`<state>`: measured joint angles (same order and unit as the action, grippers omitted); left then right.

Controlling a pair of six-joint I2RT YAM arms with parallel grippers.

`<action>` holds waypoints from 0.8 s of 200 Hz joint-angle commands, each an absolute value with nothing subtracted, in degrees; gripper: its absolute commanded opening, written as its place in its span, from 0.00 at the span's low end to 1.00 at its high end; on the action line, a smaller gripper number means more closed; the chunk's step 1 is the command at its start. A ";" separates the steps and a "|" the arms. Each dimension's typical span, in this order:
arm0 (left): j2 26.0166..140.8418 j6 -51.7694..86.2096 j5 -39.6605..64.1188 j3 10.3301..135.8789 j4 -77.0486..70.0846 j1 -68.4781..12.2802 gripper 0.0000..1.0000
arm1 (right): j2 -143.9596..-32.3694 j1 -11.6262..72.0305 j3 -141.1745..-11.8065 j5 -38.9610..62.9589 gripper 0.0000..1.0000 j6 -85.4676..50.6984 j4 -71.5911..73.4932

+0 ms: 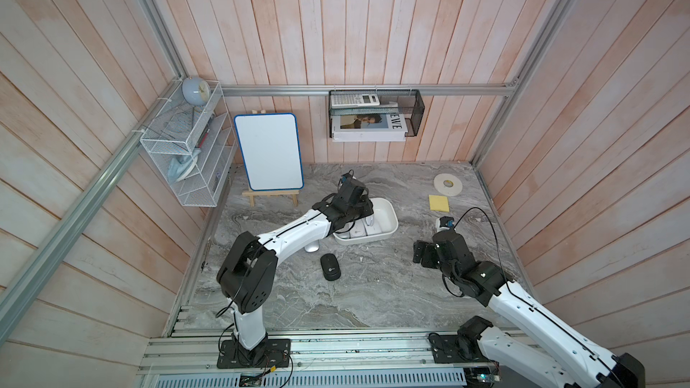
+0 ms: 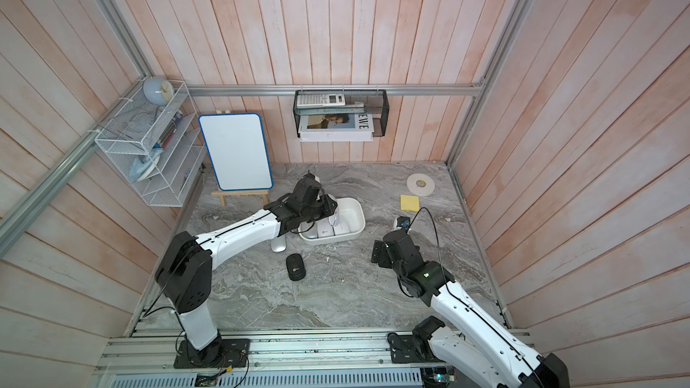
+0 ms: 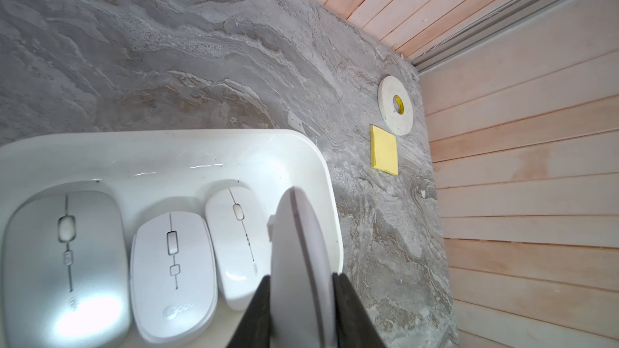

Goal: Take out the mouse from the storage box
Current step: Pick up the mouse from the storage box, then place the mouse at the center of the board.

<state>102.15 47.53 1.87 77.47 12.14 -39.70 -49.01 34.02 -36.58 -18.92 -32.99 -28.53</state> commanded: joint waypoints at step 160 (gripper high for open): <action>89.53 52.11 9.93 42.57 -12.91 -49.92 0.12 | -53.60 33.67 -38.61 -11.92 0.92 -34.72 -26.99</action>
<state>89.14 50.63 9.43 44.01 -6.96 -47.99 -52.56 33.95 -37.01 -13.32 -34.33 -27.77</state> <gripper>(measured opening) 0.285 0.924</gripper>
